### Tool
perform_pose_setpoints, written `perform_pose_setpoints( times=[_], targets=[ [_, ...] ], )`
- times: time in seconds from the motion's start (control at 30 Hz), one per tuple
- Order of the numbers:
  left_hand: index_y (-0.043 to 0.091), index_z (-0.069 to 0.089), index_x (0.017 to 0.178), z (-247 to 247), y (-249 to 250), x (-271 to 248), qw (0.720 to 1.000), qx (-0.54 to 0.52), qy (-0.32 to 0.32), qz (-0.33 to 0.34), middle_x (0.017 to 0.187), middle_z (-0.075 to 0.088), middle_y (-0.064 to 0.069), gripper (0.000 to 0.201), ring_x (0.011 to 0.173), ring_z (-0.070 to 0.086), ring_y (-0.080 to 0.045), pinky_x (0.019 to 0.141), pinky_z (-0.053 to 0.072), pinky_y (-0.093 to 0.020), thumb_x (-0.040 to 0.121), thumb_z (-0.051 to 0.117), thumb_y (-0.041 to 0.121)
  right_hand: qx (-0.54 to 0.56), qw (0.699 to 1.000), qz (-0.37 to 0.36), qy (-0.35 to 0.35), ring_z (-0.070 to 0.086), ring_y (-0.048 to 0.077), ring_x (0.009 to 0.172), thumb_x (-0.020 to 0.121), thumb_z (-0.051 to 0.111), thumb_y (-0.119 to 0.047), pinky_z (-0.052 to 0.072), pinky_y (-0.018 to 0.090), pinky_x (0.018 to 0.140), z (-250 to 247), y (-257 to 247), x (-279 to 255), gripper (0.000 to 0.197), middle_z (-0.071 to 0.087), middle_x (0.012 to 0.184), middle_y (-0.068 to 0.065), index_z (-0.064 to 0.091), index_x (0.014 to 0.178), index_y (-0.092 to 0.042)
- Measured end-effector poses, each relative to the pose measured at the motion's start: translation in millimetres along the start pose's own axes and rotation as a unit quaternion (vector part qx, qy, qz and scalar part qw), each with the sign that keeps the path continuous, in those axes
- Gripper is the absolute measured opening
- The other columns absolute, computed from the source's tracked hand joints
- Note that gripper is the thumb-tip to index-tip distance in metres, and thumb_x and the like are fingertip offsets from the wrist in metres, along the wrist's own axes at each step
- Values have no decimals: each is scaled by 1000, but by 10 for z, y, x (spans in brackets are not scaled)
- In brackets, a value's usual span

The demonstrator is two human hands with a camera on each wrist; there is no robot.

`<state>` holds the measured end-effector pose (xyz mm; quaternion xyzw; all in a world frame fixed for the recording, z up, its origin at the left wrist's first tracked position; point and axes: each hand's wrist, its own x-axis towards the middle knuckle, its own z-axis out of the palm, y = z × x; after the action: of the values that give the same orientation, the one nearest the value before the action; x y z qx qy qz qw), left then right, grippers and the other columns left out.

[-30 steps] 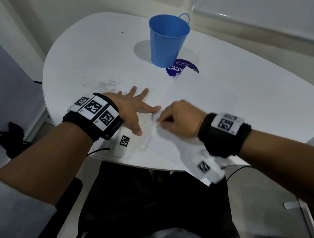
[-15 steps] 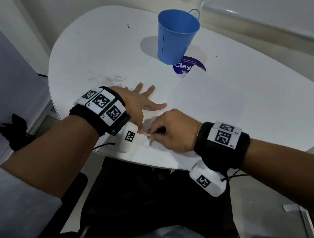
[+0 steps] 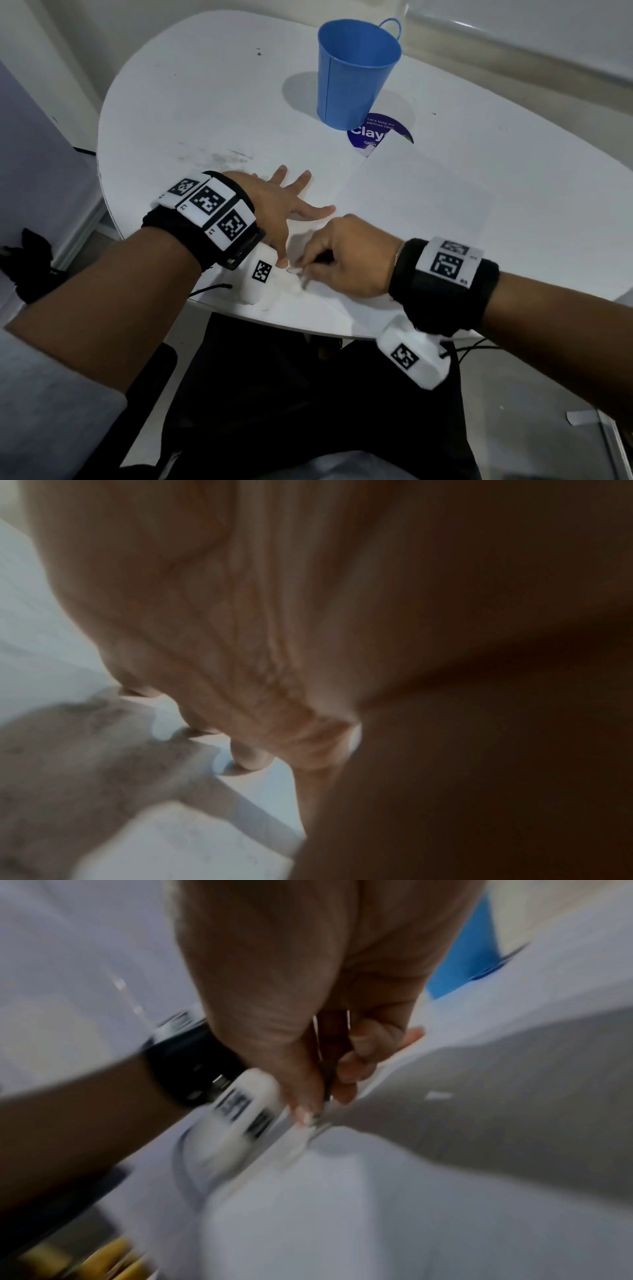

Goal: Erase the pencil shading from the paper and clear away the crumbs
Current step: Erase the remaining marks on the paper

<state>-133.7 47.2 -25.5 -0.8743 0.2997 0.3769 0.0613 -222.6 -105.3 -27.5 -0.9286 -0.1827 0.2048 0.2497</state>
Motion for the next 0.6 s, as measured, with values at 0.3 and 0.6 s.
perform_pose_setpoints(
  times=[0.3,0.6],
  targets=[
    [64,0,149,-6,1,6,1000,0,-4,1,159,-39,7,118,147,-36,-24,122,-4,-60,72,87,43,-15,998,34,50,63,0,75,90,66,-18,50,19,77,-115,33,25,17,72,88,-19,80,95,-26],
    [63,3,150,-12,-7,-3,1000,-10,-2,1,160,-38,8,116,147,-36,-23,123,-5,-59,73,87,41,-14,1000,18,10,64,4,76,90,66,-20,54,26,79,-64,-45,38,16,74,88,-12,80,91,-27]
  ],
)
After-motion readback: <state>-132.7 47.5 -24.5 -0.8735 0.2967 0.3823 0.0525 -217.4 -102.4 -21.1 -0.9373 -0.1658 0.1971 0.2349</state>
